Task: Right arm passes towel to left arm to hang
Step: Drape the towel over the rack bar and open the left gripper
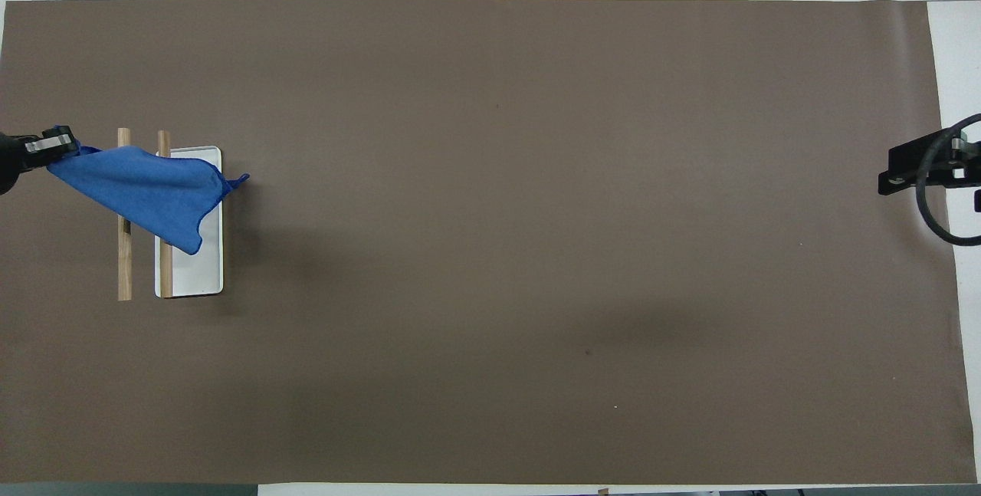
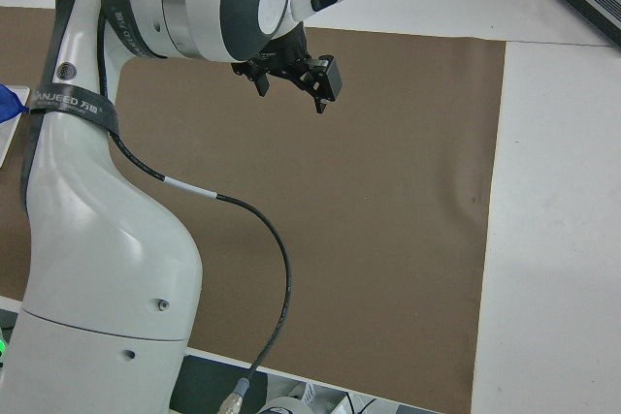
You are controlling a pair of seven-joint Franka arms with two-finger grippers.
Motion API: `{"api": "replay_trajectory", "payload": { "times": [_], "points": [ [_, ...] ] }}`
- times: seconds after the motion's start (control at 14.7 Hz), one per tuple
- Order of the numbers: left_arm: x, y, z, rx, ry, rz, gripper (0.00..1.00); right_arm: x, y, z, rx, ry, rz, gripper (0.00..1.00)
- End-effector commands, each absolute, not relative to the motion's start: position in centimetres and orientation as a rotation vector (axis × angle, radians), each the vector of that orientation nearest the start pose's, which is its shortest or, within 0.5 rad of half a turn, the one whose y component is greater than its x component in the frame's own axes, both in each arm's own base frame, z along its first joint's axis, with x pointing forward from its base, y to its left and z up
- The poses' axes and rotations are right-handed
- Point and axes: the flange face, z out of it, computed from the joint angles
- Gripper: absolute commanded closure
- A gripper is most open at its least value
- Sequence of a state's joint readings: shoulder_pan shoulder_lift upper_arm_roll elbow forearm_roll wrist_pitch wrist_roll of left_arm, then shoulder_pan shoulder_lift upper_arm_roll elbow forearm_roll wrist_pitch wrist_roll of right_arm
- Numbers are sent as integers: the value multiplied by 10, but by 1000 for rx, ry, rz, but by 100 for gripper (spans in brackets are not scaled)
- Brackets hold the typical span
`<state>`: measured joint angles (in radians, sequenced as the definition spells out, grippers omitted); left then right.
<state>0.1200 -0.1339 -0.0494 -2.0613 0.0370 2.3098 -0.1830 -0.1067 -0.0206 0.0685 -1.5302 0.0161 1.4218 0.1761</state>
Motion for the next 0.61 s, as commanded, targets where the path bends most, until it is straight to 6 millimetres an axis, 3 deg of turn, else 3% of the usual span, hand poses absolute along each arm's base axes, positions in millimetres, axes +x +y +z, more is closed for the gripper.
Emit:
{"api": "replay_trajectory", "payload": {
  "times": [0.0,0.14,0.54],
  "points": [
    [546,53,534,-3015,-362,-642,100,529,-18,644,-3125,307,114,0],
    [542,61,531,-3009,-382,-641,100,530,-4,643,-3138,266,115,0],
    [537,95,528,-2975,-370,-674,100,529,-9,643,-3137,273,113,0]
  ]
}}
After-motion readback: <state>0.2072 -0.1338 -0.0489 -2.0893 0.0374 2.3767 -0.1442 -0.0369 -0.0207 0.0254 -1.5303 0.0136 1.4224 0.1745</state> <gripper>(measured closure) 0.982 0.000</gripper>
